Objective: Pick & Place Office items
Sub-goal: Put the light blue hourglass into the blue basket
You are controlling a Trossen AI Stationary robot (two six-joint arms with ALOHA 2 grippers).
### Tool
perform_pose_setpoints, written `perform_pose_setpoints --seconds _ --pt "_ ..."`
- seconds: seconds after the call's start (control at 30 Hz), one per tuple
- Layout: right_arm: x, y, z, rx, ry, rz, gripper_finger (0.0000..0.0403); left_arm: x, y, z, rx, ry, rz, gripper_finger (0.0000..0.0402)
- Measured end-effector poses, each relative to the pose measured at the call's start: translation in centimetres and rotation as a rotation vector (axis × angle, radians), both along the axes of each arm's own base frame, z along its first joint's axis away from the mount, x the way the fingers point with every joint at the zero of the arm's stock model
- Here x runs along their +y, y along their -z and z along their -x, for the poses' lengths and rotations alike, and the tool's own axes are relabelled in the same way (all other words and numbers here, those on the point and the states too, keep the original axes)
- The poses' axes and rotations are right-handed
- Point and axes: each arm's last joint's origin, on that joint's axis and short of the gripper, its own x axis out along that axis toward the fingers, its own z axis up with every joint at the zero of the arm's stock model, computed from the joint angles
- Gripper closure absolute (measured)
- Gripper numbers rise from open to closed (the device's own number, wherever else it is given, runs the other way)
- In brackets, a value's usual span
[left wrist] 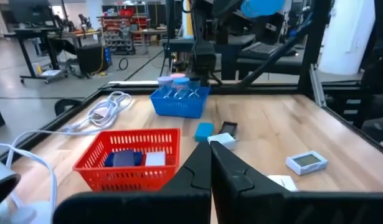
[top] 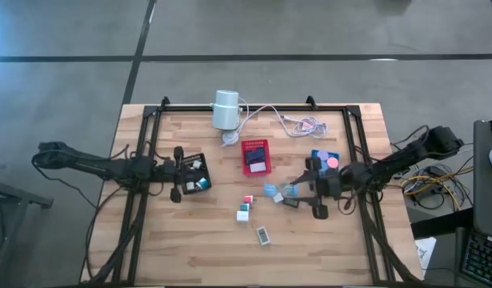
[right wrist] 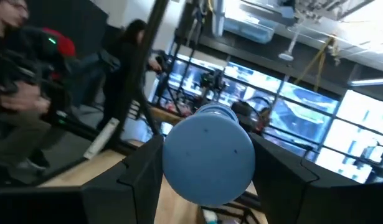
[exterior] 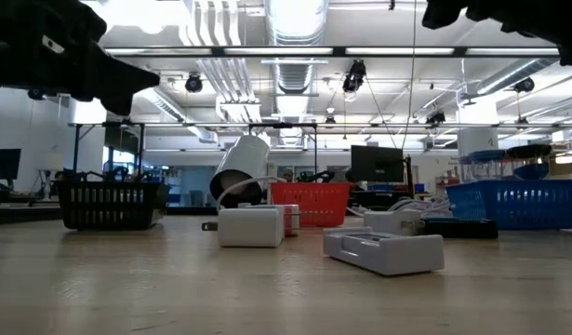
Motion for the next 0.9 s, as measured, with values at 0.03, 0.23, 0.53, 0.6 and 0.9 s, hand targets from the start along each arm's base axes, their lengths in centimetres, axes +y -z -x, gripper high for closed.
perform_pose_setpoints --seconds 0.03,0.23,0.53,0.6,0.9 --pt "0.0 -0.1 0.1 -0.003 -0.012 -0.011 0.0204 0.0 -0.1 0.1 -0.009 -0.001 0.006 0.04" --pt "-0.1 0.0 0.4 0.01 -0.034 -0.074 0.0207 0.1 -1.3 0.9 -0.124 -0.001 0.038 0.0401" --pt "-0.2 0.1 0.4 0.015 -0.018 -0.059 0.0206 0.3 -2.3 2.1 -0.22 0.0 -0.01 0.0401" --pt "-0.3 0.0 0.4 0.007 -0.012 -0.058 0.0206 0.3 -2.5 2.2 -0.241 -0.002 -0.037 0.04" --pt "-1.4 -3.1 0.7 0.2 0.212 -0.122 0.0206 0.3 -2.3 2.1 -0.219 -0.002 -0.082 0.0399"
